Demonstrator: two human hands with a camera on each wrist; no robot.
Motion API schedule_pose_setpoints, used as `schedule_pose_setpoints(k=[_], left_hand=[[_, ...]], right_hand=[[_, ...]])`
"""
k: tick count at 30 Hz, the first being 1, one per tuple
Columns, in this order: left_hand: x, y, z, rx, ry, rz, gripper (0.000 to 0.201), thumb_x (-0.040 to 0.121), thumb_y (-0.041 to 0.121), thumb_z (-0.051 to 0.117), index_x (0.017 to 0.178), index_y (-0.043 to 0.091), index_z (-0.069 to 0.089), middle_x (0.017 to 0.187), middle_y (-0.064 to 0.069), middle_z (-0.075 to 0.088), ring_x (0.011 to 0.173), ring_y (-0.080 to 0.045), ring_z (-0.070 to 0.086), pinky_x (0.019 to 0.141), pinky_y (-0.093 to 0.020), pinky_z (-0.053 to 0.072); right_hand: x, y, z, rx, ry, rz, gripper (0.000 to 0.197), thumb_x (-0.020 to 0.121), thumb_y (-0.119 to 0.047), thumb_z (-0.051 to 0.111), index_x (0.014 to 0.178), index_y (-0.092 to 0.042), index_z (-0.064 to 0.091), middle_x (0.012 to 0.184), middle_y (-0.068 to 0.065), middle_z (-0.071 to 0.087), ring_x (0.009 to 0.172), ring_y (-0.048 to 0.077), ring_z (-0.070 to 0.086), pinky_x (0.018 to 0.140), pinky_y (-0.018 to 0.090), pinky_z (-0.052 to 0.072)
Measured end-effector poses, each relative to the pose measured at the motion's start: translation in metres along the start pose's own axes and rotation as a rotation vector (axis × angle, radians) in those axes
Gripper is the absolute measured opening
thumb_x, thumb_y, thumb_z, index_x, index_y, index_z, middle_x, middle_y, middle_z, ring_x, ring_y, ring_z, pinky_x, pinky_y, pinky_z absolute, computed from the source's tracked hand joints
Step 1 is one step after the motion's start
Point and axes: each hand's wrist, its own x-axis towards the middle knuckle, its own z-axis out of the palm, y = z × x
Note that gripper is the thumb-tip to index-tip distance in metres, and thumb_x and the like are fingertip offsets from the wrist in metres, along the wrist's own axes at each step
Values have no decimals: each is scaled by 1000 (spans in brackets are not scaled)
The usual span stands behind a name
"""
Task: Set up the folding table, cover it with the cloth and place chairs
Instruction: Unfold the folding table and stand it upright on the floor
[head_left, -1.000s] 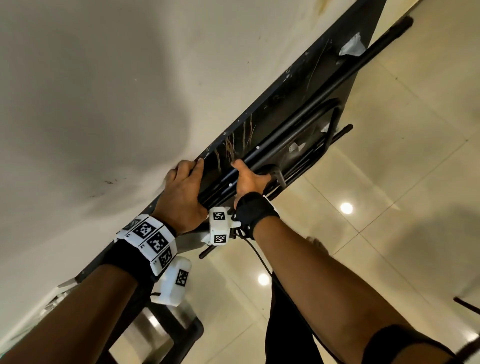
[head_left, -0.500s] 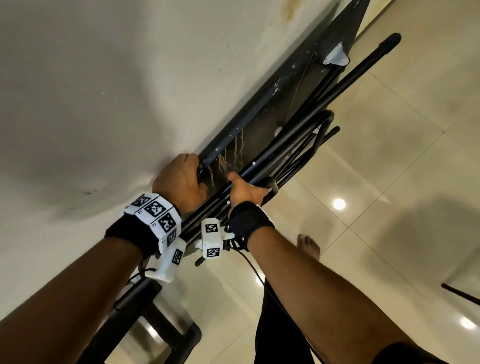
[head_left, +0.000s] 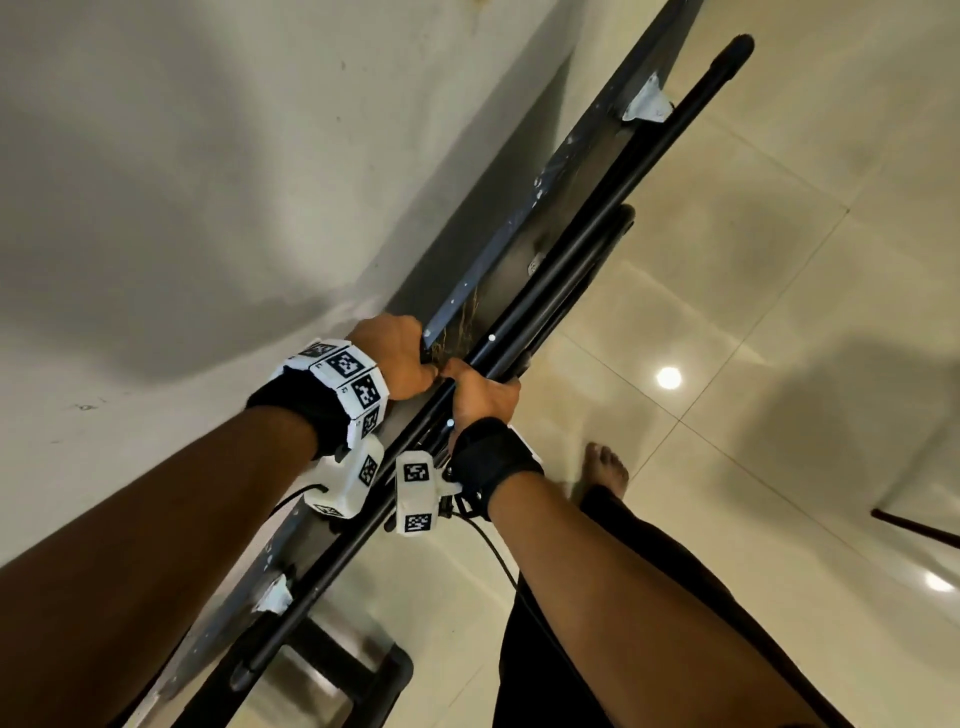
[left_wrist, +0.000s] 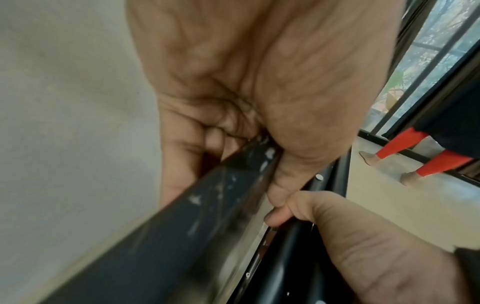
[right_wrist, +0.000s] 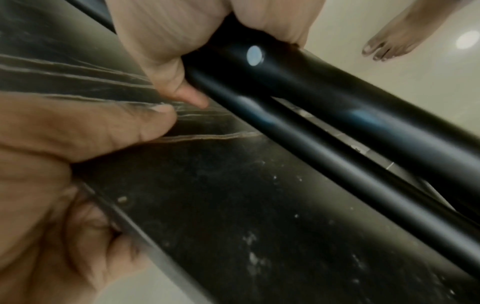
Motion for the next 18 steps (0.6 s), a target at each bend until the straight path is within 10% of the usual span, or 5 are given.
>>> schedule_pose_setpoints(k=[7, 18], left_hand=[[-28, 46, 16, 24, -25, 86, 18, 83, 23, 67, 75, 16, 53, 65, 2, 49, 71, -24, 57, 59, -25, 39], [-112, 148, 15, 178, -113, 253, 28, 88, 27, 62, 109, 9, 63, 104, -9, 66, 98, -27, 66, 72, -27, 48]], right_hand=[[0, -2, -54, 75, 9, 16, 83, 31, -14, 76, 114, -14, 66, 94, 9, 76, 84, 30, 74, 77, 49, 62], [-56, -37, -178, 286, 80, 46, 73, 46, -1, 75, 117, -11, 63, 93, 11, 76, 79, 30, 74, 66, 40, 62]])
